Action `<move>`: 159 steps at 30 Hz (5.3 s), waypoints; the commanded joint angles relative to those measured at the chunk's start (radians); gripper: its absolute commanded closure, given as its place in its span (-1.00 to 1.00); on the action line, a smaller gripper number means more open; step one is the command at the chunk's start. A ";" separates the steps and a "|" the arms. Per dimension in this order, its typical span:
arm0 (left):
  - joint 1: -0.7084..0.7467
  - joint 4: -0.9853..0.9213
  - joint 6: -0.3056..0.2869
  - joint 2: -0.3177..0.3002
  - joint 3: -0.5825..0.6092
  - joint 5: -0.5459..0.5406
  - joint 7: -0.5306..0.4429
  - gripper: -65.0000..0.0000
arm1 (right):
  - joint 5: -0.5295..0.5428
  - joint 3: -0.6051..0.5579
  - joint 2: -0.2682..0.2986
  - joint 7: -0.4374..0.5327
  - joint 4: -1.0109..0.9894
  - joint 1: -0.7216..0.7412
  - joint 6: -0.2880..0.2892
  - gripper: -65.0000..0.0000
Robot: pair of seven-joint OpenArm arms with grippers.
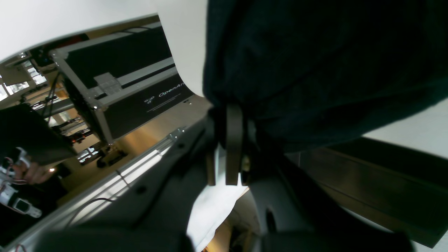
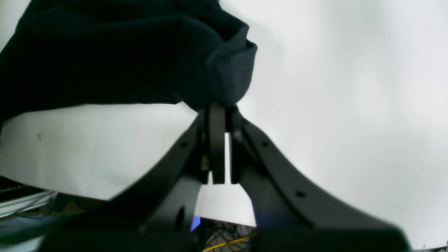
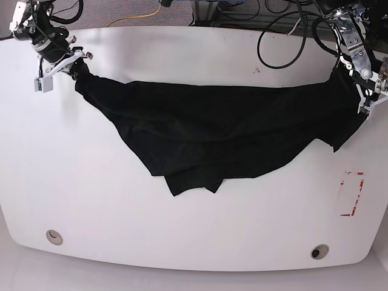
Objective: Layout the t-shirt on the table in an organized manner, then fold the t-shirt properly
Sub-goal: 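Stretch the shirt between both grippers and lay it across the table, then release the right gripper and reach it to the shirt's hanging hem, then grasp the hem with the right gripper and drag it away from the left gripper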
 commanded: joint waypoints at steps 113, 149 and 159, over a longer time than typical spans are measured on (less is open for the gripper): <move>-0.060 0.008 -0.001 -0.101 -0.015 0.027 -0.003 -0.11 | -0.093 -0.860 -0.086 0.247 -1.069 1.086 0.201 -0.46; -0.056 0.008 -0.001 -0.097 -0.016 0.025 -0.003 -0.11 | -0.093 -0.955 -0.177 0.253 -1.073 1.105 0.238 0.41; -0.056 0.008 -0.001 -0.097 -0.013 0.024 -0.003 -0.11 | -0.090 -0.955 -0.175 0.253 -1.070 1.109 0.238 0.97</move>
